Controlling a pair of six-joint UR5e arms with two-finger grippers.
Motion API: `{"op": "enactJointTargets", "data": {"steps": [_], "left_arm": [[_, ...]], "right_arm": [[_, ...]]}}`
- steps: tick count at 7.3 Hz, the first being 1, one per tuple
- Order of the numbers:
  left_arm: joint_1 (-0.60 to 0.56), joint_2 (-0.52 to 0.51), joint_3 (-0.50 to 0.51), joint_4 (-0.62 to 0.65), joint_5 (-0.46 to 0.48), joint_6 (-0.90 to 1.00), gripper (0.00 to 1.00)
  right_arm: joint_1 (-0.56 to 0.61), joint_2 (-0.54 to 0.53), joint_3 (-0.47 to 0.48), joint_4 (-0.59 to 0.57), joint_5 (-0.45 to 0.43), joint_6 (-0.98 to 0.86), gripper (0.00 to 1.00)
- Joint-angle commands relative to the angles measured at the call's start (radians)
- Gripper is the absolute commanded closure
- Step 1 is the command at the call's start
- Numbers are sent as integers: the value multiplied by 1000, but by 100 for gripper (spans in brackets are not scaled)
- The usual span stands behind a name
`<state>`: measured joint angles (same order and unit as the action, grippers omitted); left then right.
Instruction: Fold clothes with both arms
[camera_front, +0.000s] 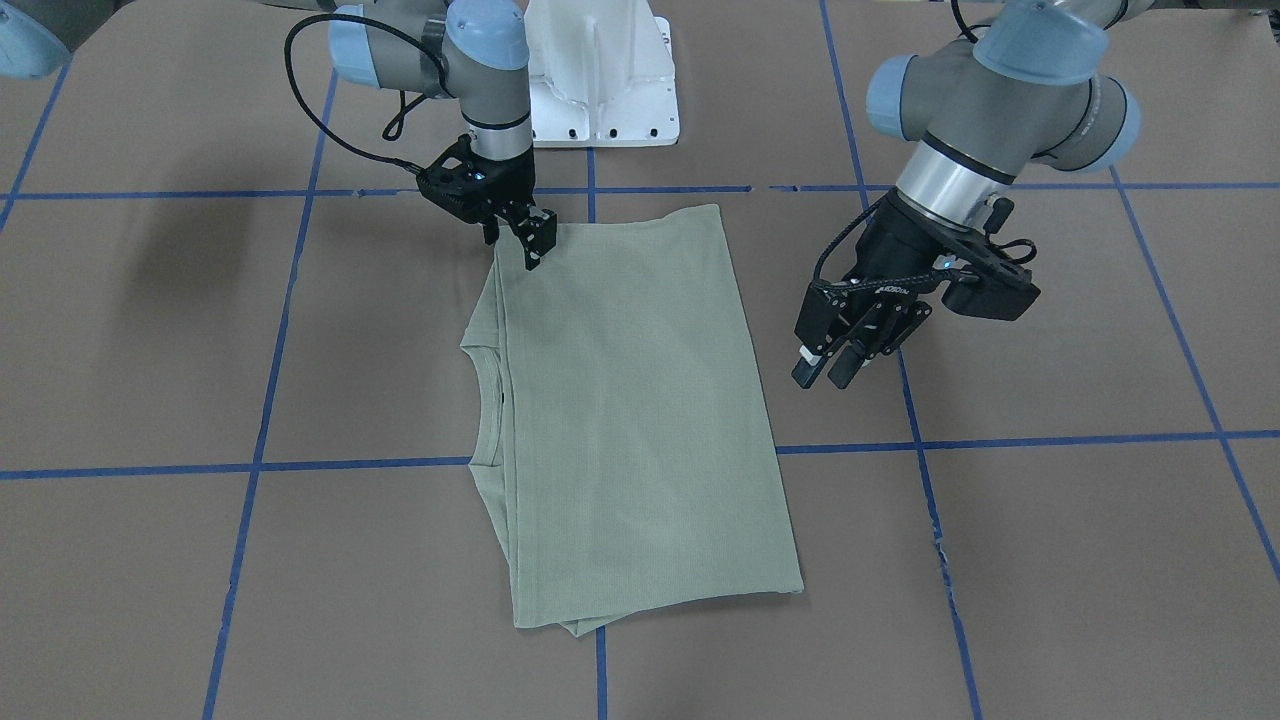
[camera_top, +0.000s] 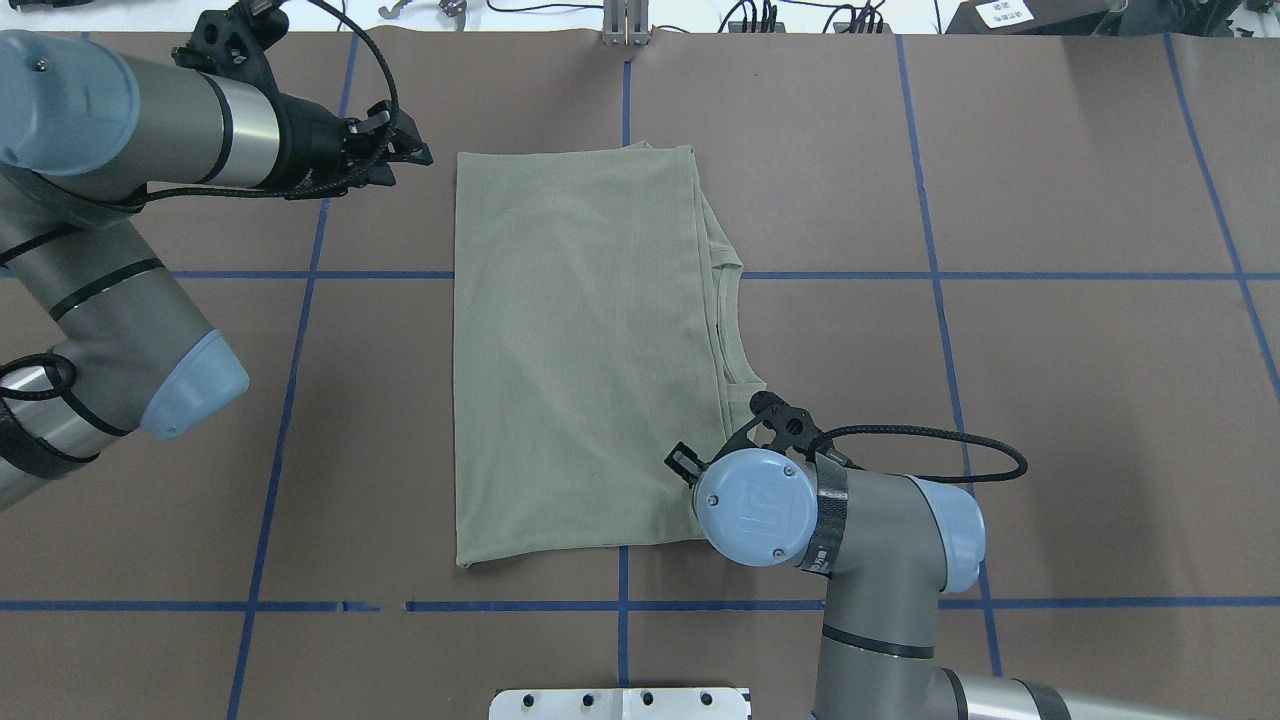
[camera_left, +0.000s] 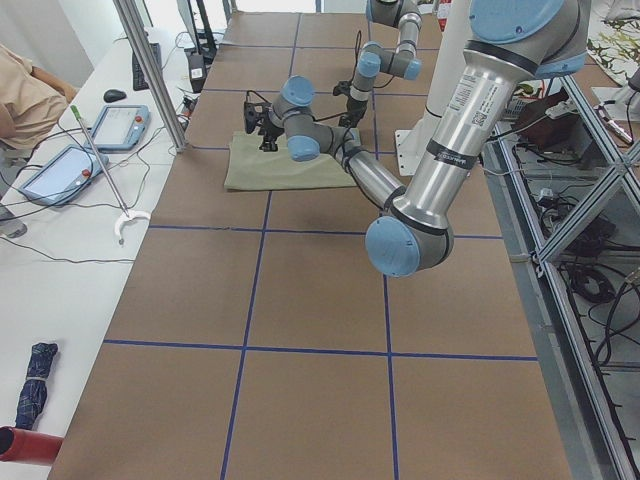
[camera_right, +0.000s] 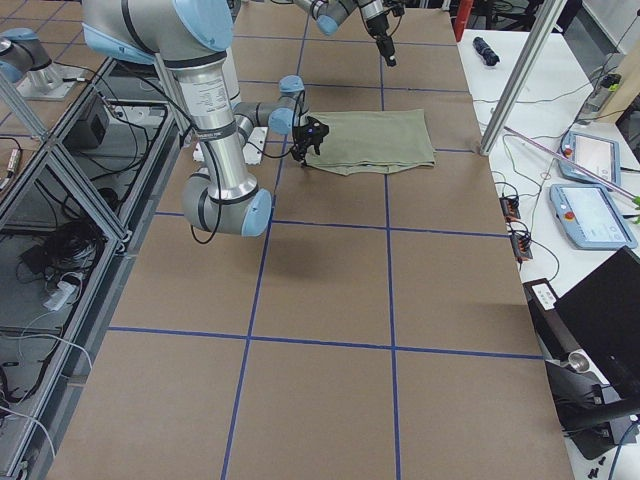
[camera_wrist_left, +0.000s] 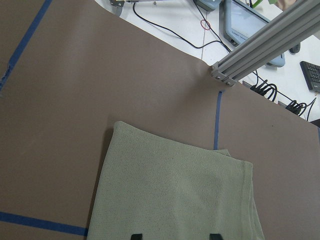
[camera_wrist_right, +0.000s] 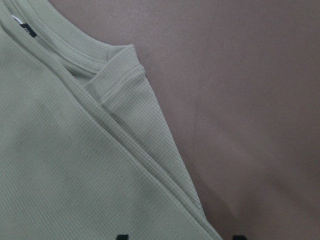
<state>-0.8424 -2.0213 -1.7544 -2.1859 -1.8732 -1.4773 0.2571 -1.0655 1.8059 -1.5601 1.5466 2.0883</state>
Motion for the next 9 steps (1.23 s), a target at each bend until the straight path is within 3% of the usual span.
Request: {"op": "enactJointTargets", "data": {"steps": [1, 2, 3, 6, 9], "left_arm": [[-4, 1, -4, 0, -13, 0, 46], [-6, 4, -28, 1, -14, 0, 47], [-4, 16, -31, 0, -14, 2, 47], [-4, 16, -31, 0, -14, 0, 47], [-4, 18, -33, -2, -14, 0, 47]], "right_arm": [[-5, -7, -5, 0, 3, -1, 76], [-10, -10, -10, 2, 3, -1, 95], [-10, -14, -10, 2, 21, -11, 100], [27, -4, 9, 2, 99, -42, 100], [27, -5, 6, 2, 102, -44, 100]]}}
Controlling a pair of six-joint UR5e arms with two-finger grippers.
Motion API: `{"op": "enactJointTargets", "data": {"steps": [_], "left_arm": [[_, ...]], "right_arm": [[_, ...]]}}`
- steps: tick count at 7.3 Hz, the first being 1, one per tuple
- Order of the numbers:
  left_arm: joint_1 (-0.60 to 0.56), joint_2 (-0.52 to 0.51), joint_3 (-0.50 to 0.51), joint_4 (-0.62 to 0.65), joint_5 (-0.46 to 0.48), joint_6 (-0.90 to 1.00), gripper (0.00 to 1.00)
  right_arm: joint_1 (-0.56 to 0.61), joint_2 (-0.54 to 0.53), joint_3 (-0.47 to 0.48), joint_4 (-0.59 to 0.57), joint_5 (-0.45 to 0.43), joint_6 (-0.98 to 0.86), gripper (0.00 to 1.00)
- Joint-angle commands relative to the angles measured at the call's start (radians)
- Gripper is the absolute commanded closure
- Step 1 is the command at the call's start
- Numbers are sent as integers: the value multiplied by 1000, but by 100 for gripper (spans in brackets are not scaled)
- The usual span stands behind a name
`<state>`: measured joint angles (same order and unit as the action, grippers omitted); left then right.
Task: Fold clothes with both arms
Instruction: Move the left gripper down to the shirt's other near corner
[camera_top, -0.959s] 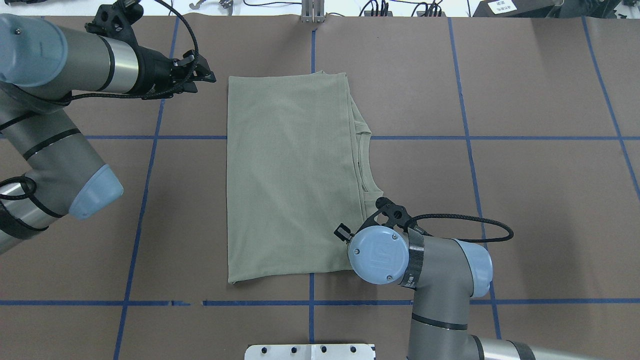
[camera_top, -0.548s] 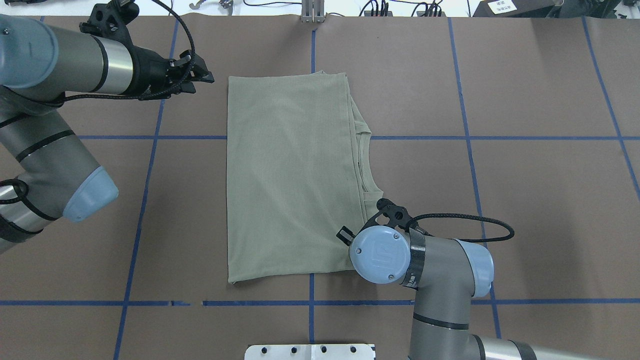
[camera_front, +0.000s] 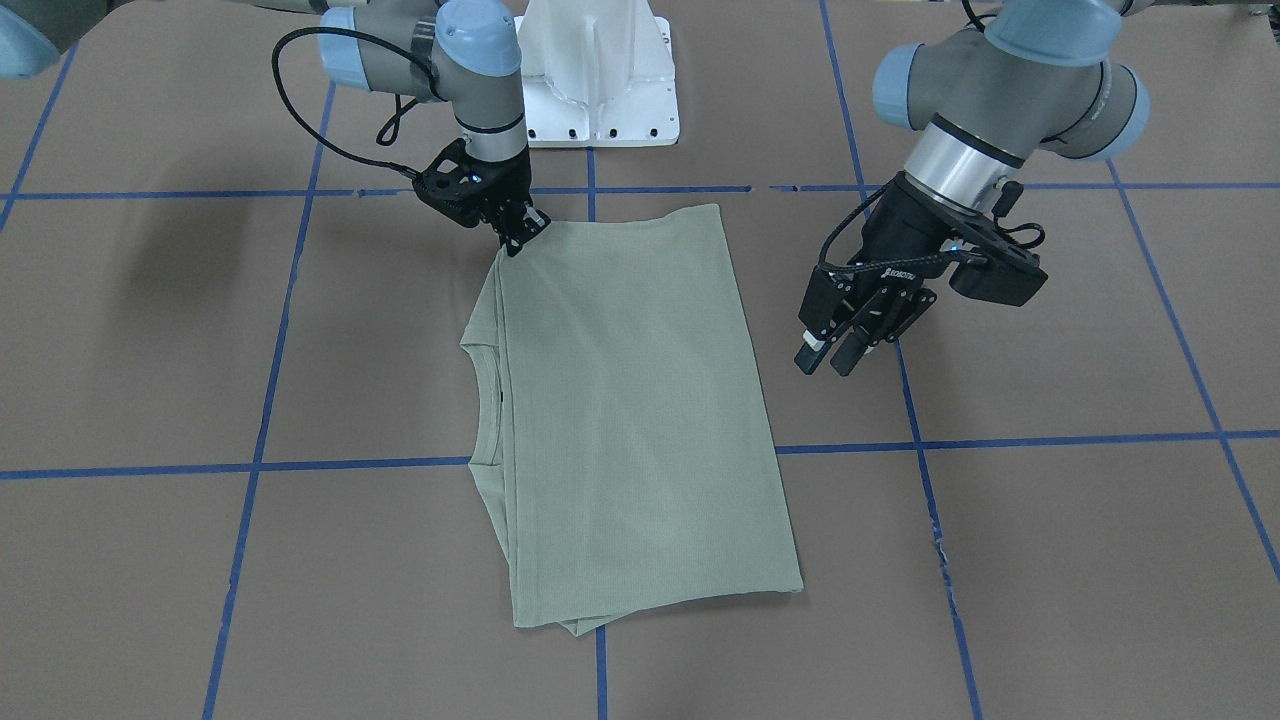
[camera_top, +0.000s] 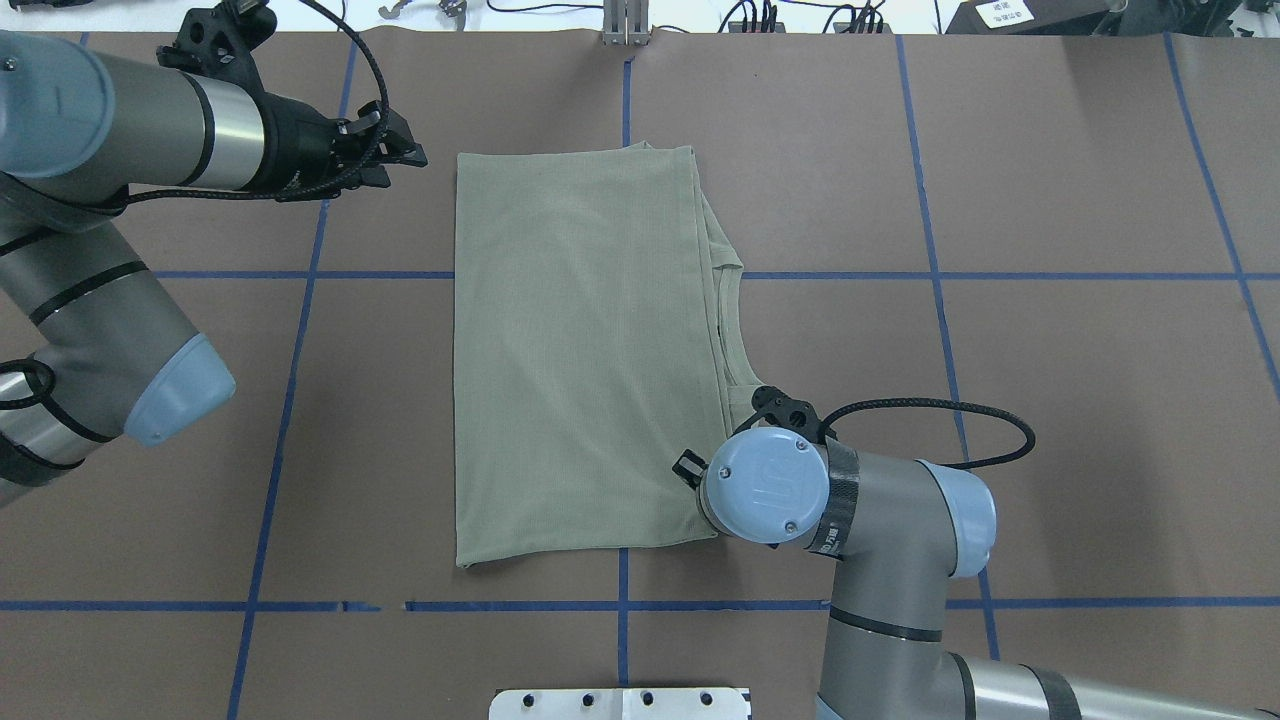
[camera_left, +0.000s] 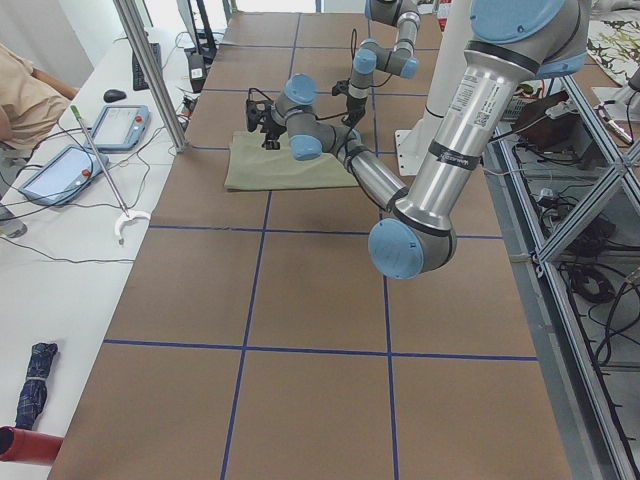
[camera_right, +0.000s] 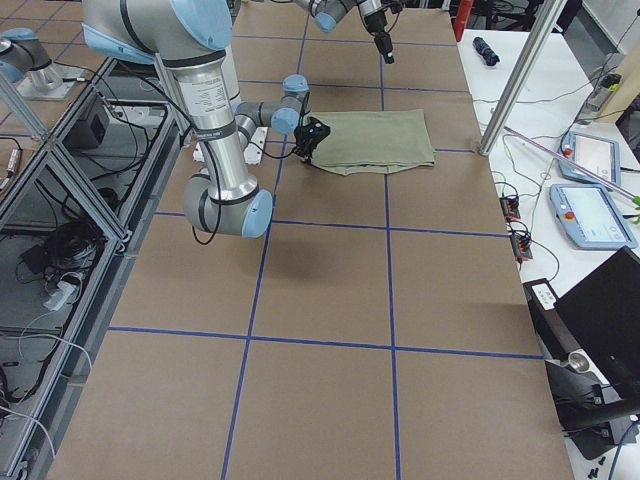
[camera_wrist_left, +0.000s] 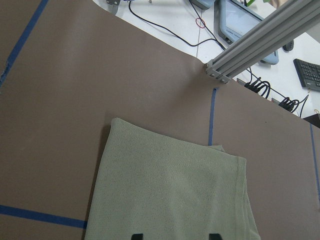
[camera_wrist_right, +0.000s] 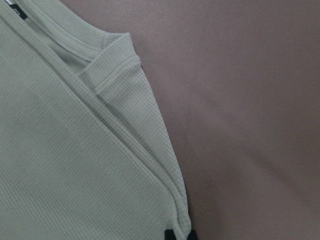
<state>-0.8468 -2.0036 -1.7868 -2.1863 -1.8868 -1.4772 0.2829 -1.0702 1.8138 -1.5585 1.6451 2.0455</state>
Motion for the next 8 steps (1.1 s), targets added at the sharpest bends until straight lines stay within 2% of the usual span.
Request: {"op": "enactJointTargets", "data": {"steps": [1, 2, 4, 6, 8], "left_arm": [[0, 0, -2, 0, -2, 0, 47], [0, 0, -8, 0, 0, -3, 47], [24, 19, -19, -7, 11, -160, 47], [197, 101, -153, 2, 119, -319, 47], [405, 195, -254, 141, 237, -417, 47]], "right_arm": [[1, 3, 4, 0, 4, -1, 100], [4, 3, 36, -12, 4, -1, 100], [6, -4, 62, -14, 2, 10, 100], [-30, -65, 151, -14, 1, 21, 100], [-53, -85, 168, -14, 1, 24, 100]]}}
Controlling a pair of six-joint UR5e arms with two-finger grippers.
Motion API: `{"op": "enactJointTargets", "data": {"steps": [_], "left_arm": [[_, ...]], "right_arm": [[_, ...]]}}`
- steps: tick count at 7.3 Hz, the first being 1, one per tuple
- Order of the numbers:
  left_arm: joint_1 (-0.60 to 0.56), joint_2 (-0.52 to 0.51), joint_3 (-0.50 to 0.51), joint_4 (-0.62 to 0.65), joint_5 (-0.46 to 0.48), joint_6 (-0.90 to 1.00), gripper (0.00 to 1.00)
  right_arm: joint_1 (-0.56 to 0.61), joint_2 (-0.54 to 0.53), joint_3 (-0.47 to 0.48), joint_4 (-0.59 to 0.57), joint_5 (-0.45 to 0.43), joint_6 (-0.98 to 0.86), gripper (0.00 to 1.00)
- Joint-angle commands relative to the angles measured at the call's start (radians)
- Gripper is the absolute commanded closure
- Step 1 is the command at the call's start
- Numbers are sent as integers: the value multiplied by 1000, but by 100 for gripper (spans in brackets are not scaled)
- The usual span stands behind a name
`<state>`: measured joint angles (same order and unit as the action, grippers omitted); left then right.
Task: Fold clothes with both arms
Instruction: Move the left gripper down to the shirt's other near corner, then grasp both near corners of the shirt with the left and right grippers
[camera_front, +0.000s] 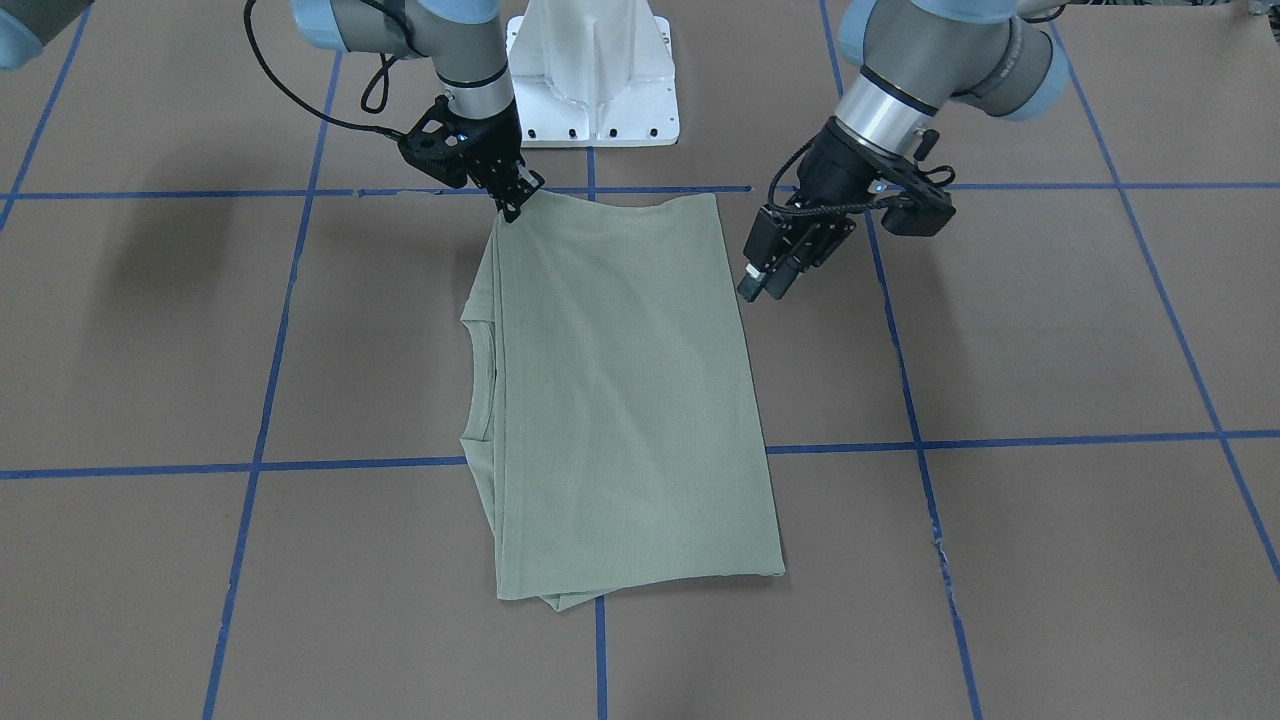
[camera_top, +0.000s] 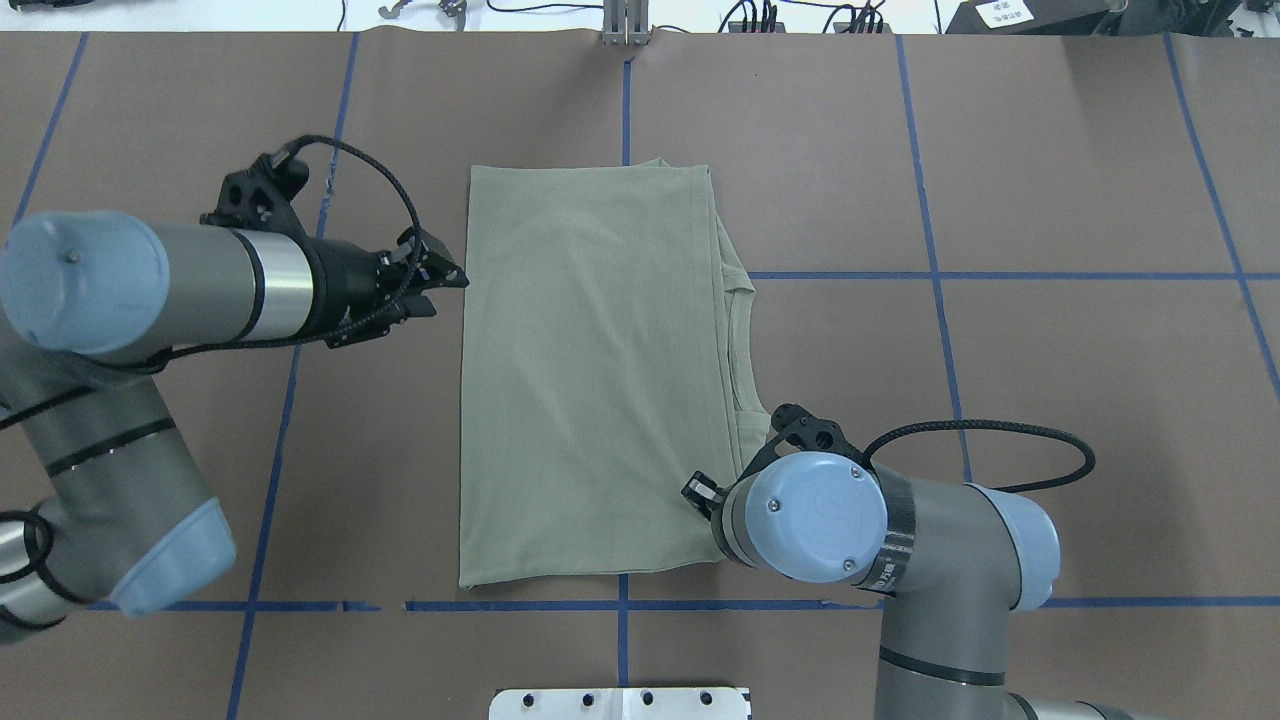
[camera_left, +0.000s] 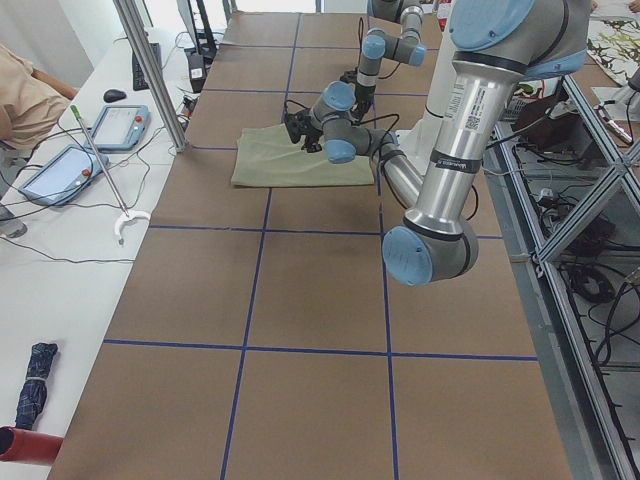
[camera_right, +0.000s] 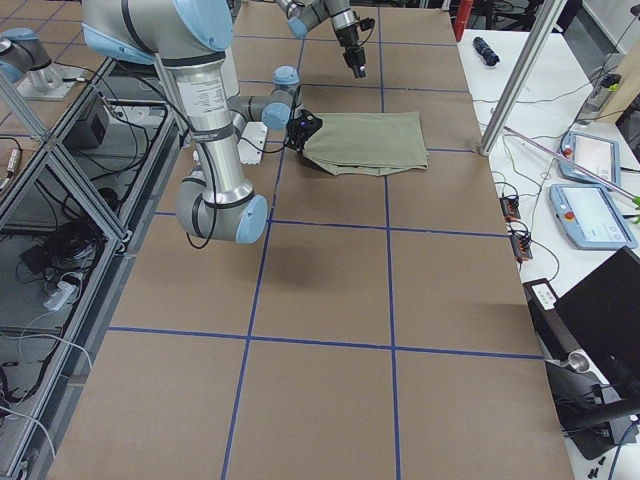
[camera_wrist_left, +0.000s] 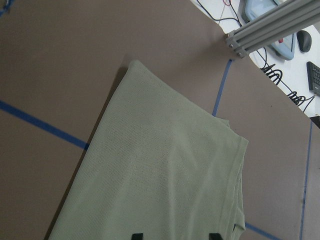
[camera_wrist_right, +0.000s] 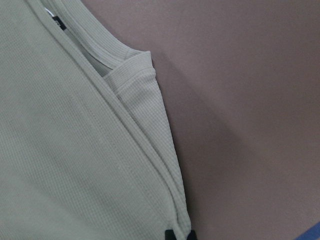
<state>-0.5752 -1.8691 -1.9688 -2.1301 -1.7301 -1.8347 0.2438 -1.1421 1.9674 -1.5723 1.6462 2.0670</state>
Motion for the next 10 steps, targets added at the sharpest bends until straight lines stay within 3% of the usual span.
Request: {"op": "enactJointTargets", "data": {"steps": [1, 2, 4, 10], "left_arm": [[241, 112, -106, 108, 131, -146, 47], [371, 142, -102, 113, 212, -220, 46], [461, 133, -61, 114, 248, -280, 47], [469, 128, -38, 114, 248, -271, 49]], "right_arm": [[-15, -12, 19, 0, 0, 2, 100], [-14, -13, 19, 0, -2, 2, 100], [-15, -13, 19, 0, -2, 1, 100], [-20, -19, 19, 0, -2, -1, 100]]}}
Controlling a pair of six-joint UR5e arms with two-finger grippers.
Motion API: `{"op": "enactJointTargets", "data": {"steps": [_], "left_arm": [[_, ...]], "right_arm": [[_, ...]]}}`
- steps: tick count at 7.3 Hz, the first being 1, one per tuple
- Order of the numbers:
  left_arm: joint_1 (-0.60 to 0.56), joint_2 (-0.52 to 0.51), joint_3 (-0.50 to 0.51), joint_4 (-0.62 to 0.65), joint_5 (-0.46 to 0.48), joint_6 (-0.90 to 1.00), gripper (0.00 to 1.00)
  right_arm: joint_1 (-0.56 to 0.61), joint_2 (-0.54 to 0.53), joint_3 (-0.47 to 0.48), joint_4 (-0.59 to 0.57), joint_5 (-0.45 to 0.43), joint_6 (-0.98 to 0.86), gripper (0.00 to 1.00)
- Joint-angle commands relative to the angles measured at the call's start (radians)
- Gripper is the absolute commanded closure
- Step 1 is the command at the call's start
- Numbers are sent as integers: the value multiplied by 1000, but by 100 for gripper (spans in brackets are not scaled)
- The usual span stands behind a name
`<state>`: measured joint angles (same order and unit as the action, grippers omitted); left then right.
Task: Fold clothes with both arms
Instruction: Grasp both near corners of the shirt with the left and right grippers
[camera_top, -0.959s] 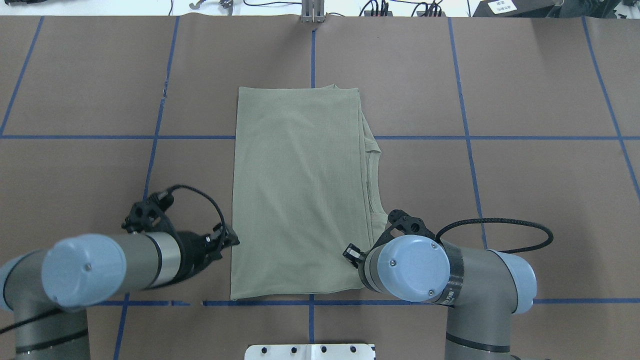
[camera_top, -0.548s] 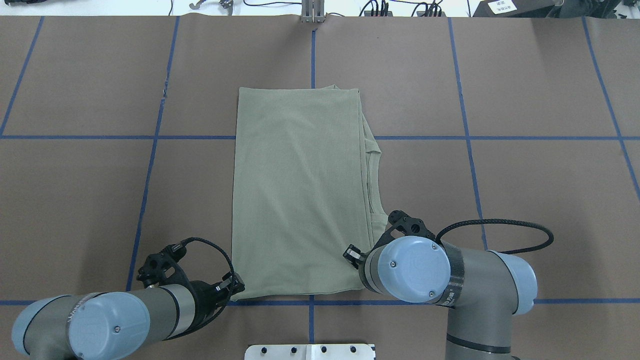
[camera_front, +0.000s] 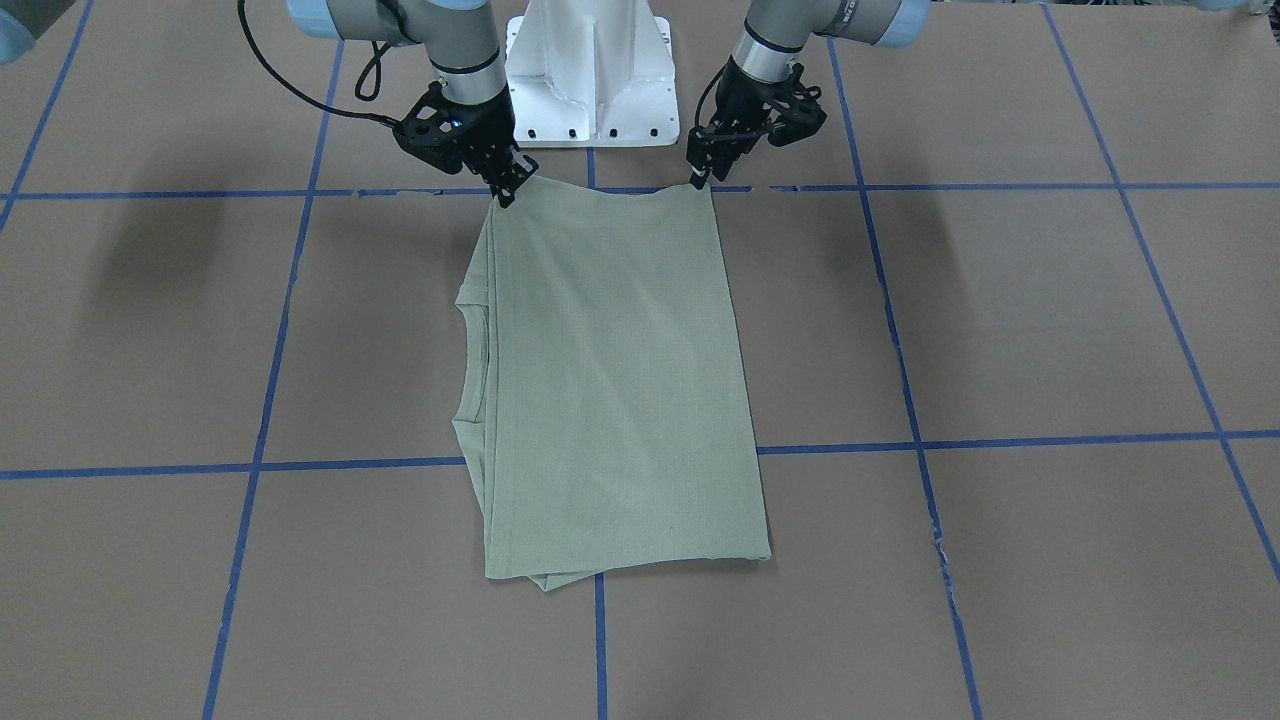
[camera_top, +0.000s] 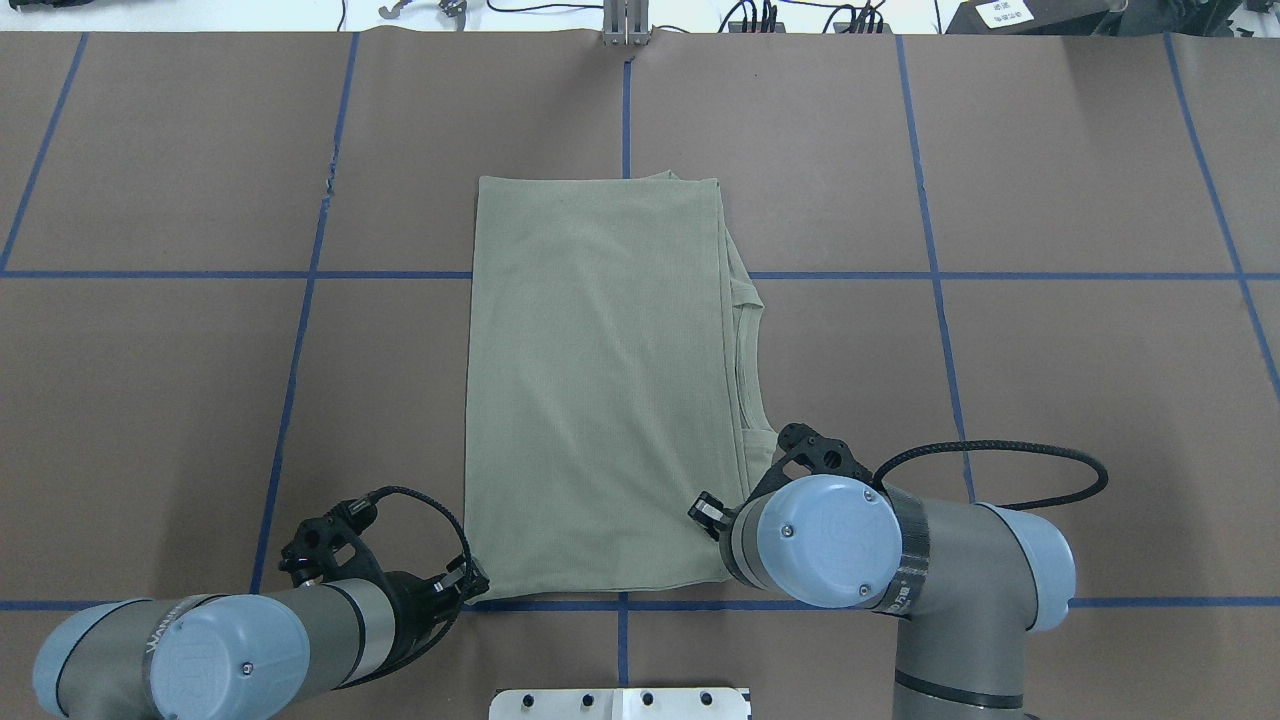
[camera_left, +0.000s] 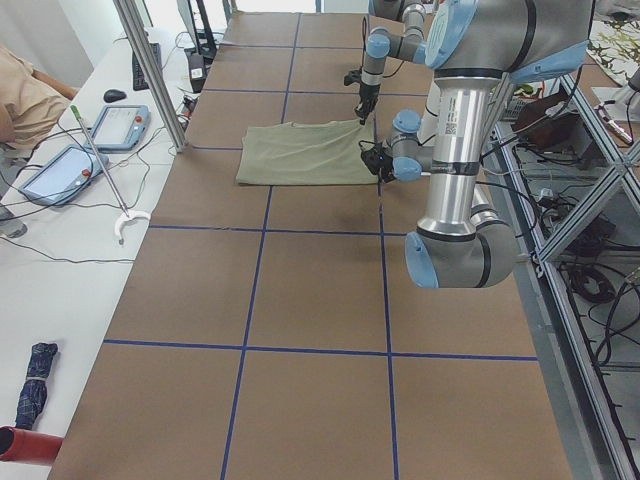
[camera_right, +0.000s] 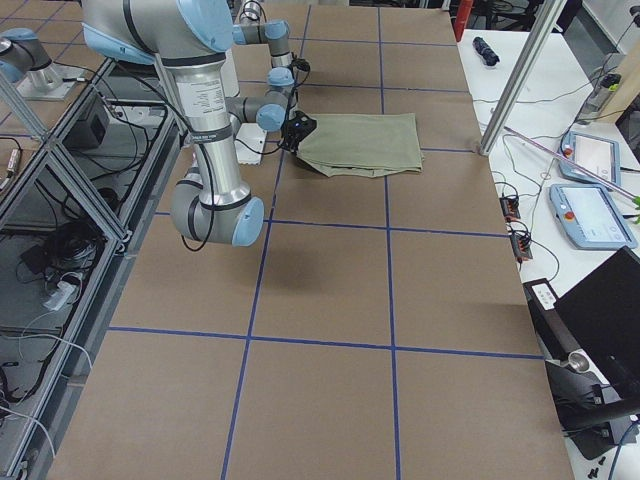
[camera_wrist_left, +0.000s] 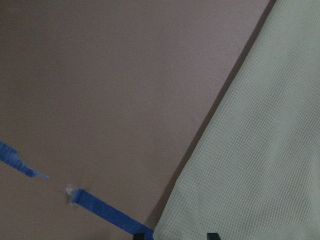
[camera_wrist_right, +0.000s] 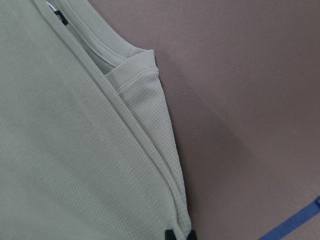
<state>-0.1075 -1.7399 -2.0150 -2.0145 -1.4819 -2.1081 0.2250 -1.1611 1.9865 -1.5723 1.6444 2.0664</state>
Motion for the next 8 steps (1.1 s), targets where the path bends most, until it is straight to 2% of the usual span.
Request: {"op": "enactJointTargets", "data": {"steps": [1, 4, 6, 7, 8], "left_arm": [[5, -3, 16, -1, 0, 2, 50], [8, -13, 27, -3, 0, 5, 51], [8, -38, 62, -3, 2, 5, 59], [6, -38, 58, -3, 3, 7, 100], [5, -39, 55, -3, 3, 13, 100]], "right_arm": [[-1, 0, 0, 0, 0, 0, 100], [-1, 1, 0, 0, 0, 0, 100], [-3, 1, 0, 0, 0, 0, 100], [-1, 1, 0, 0, 0, 1, 100], [-1, 1, 0, 0, 0, 0, 100]]}}
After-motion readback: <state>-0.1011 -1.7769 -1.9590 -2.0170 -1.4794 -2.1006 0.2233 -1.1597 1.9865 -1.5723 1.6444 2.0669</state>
